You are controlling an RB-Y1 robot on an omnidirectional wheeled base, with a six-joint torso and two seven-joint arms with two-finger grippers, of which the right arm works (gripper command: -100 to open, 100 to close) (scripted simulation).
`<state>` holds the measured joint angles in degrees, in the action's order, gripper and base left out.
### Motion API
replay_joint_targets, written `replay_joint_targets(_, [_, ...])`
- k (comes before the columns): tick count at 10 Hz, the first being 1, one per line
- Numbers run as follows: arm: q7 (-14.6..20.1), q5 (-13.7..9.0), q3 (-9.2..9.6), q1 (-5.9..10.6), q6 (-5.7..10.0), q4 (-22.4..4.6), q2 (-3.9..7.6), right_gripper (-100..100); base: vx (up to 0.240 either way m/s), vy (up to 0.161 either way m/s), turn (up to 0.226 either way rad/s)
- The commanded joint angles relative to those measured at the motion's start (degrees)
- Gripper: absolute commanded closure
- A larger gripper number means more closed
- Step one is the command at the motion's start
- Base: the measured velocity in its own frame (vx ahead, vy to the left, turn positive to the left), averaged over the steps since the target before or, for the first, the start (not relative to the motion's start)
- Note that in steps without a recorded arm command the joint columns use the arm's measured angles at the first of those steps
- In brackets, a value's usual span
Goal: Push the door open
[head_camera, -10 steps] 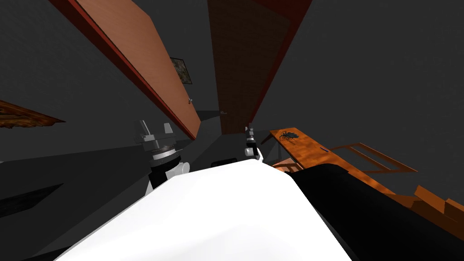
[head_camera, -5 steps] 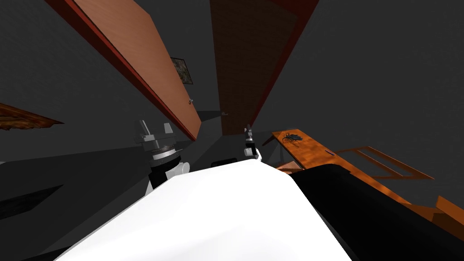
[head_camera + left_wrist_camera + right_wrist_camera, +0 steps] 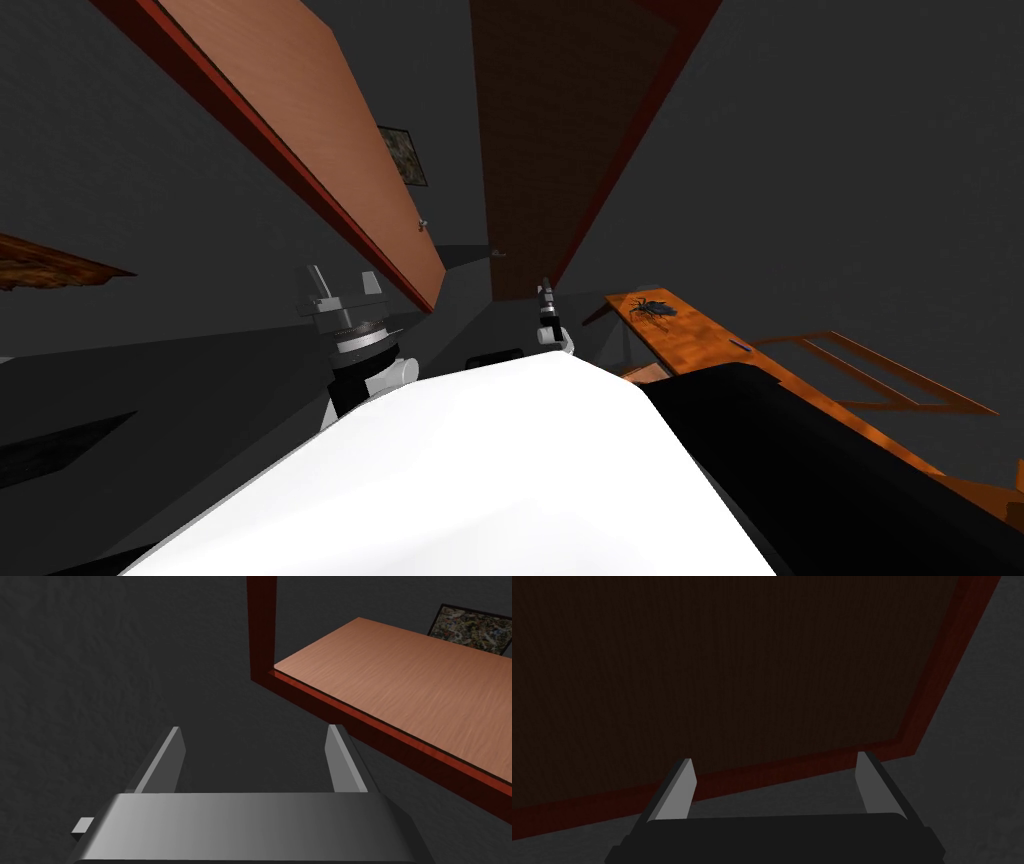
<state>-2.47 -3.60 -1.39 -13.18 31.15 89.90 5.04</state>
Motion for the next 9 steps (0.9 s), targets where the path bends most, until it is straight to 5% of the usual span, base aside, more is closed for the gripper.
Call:
replay_joint_targets(1, [0.1, 0.1, -0.22, 0.73, 0.53, -2.1, 0.21, -100, 0.098, 0.021, 0.022])
replay_joint_targets(9, [-0.1, 0.8, -0.89, 4.6, 3.42, -13.0, -0.4, -100, 0.1, 0.021, 0.019])
